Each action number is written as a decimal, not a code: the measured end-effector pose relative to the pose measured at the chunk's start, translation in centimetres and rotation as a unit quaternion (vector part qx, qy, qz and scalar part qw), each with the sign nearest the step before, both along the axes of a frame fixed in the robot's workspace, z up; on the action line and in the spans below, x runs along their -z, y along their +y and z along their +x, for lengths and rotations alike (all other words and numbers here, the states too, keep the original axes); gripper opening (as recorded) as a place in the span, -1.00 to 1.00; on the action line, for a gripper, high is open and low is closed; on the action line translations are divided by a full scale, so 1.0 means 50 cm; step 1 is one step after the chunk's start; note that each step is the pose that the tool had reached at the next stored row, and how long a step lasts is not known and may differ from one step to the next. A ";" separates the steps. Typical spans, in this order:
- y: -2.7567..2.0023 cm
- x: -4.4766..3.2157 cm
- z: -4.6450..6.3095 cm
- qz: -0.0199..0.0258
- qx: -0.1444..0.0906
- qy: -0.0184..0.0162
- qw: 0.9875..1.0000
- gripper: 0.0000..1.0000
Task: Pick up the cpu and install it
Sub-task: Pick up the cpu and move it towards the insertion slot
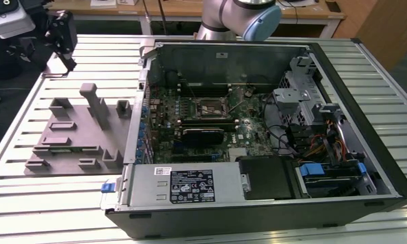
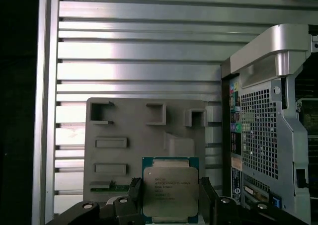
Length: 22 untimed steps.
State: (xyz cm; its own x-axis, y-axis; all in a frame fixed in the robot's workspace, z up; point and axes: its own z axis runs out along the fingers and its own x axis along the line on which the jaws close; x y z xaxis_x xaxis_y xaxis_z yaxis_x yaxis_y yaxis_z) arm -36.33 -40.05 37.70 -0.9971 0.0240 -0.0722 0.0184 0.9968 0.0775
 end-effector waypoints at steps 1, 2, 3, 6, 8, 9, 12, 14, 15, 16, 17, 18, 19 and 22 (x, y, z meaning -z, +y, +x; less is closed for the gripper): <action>0.0000 0.000 0.003 0.000 0.000 0.000 1.000 0.08; 0.0000 0.000 0.006 0.000 0.000 0.000 1.000 0.08; 0.0000 0.000 0.009 0.000 0.000 0.000 1.000 0.08; 0.0000 0.000 0.018 0.000 0.000 0.000 1.000 0.08; 0.0000 0.000 0.024 0.000 0.000 0.000 1.000 0.08; 0.0000 0.000 0.027 0.000 0.000 0.000 1.000 0.08; 0.0000 0.000 0.037 0.000 0.000 0.000 1.000 0.08; 0.0000 0.000 0.043 0.000 0.000 0.000 1.000 0.08; 0.0000 0.000 0.047 0.000 0.000 0.000 1.000 0.08; 0.0000 0.000 0.050 0.000 0.000 0.000 1.000 0.08; 0.0000 0.000 0.054 0.000 0.000 0.000 1.000 0.08; 0.0000 0.000 0.057 0.000 0.000 0.000 1.000 0.08; 0.0000 0.000 0.061 0.000 0.000 0.000 1.000 0.08; 0.0000 0.000 0.072 0.000 0.000 0.000 1.000 0.08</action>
State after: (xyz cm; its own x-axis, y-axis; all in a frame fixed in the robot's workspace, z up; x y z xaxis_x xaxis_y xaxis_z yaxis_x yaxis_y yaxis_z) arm -32.73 -40.05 37.70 -0.9971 0.0241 -0.0722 0.0184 0.9968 0.0784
